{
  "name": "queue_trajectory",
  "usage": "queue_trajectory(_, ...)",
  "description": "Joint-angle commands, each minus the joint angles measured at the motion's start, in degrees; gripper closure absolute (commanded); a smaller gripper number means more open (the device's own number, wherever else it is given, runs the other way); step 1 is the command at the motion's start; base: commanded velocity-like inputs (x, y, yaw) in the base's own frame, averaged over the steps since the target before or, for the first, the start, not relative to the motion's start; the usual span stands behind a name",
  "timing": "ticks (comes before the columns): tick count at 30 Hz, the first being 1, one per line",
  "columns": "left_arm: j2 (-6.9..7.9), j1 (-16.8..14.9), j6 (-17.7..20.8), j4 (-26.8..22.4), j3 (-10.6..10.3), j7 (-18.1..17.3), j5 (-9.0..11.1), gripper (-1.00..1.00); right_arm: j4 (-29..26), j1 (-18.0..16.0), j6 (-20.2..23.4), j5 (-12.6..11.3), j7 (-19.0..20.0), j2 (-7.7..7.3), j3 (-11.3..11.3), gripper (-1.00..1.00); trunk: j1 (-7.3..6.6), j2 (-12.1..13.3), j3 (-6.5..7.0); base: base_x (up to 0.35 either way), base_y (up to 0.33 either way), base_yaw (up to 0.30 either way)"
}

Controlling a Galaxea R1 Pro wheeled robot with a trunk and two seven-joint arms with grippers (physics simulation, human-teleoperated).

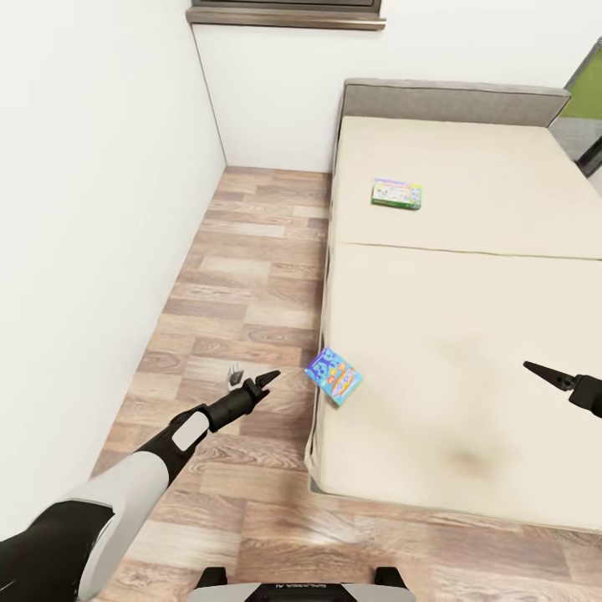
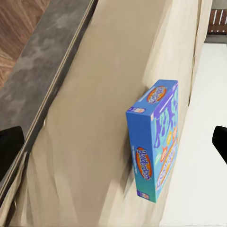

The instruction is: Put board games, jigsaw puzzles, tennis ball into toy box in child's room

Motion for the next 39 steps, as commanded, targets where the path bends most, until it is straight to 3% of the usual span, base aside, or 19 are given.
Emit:
queue_trajectory(1,0.02,-0.02,0.5,0.01,-0.2,-0.05,0.59,-1.0,0.0,-0.04,0.4,-0.27,-0.02,-0.01,-0.04,-1.0,0.0,-0.02,-0.03,0.0,0.0,-0.237)
queue_trajectory(14,0.01,0.08,0.52,0.07,-0.1,0.42,0.67,-1.0,0.0,-0.04,0.34,-0.27,1.32,0.01,-0.05,-1.0,0.0,-0.02,-0.03,0.0,0.0,-0.193)
queue_trajectory(39,0.26,-0.39,0.38,0.08,0.13,3.23,0.69,-1.0,0.0,-0.04,0.33,-0.26,2.25,0.04,-0.14,-1.0,0.0,-0.02,-0.03,0.0,0.0,-0.024)
